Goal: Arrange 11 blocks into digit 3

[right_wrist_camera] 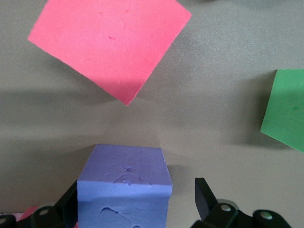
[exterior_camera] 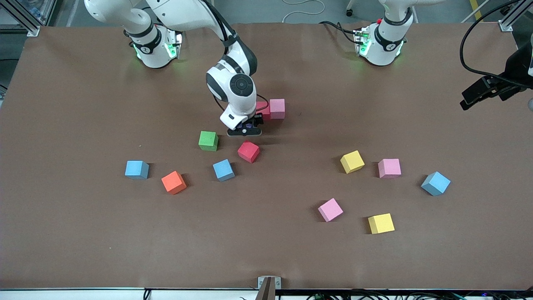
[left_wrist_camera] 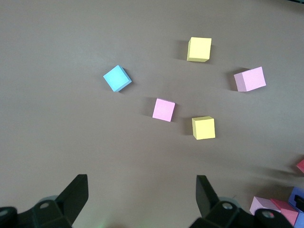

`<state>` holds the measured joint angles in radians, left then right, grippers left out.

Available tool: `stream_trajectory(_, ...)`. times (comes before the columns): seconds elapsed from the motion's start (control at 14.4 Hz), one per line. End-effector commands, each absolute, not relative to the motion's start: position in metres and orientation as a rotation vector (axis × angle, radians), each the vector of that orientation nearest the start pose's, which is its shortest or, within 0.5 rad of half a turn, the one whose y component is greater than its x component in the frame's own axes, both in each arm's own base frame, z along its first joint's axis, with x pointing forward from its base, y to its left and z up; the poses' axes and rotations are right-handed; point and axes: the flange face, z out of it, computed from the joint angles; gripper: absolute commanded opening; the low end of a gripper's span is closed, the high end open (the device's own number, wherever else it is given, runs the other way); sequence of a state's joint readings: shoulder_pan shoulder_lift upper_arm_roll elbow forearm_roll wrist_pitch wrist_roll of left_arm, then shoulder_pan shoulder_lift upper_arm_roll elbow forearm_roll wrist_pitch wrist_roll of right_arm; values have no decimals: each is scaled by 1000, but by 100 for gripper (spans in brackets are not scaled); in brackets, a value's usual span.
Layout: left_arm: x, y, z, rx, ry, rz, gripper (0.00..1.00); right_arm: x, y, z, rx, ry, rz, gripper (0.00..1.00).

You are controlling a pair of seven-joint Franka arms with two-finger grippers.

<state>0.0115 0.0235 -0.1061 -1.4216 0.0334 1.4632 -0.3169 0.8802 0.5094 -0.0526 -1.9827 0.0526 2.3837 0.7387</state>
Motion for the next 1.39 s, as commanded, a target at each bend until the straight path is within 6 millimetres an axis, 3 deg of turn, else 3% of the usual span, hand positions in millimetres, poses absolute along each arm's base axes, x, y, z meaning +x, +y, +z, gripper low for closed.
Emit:
stream_trajectory(0.0, 546, -49, 674, -3077, -335, -34, 100, 407, 442, 203, -3211, -88, 129, 100)
stream_trajectory(0.28, 546, -50, 675, -3087, -332, -34, 100, 409, 443, 223, -3195, -65, 122, 100)
stream_trajectory(0.56, 543, -68, 676, -3083, -297, -41, 100, 421, 433, 261, -3172, -14, 98, 100)
stream_trajectory(0.9, 543, -83, 673, -3094, -266, -37, 100, 471, 380, 311, -3104, 353, 16, 100)
stream_trajectory(1.11, 543, -81, 673, -3086, -255, -40, 100, 511, 322, 317, -3101, 529, -5, 100)
stream_trajectory(1.32, 546, -72, 671, -3084, -276, -36, 100, 515, 333, 322, -3069, 621, -17, 100)
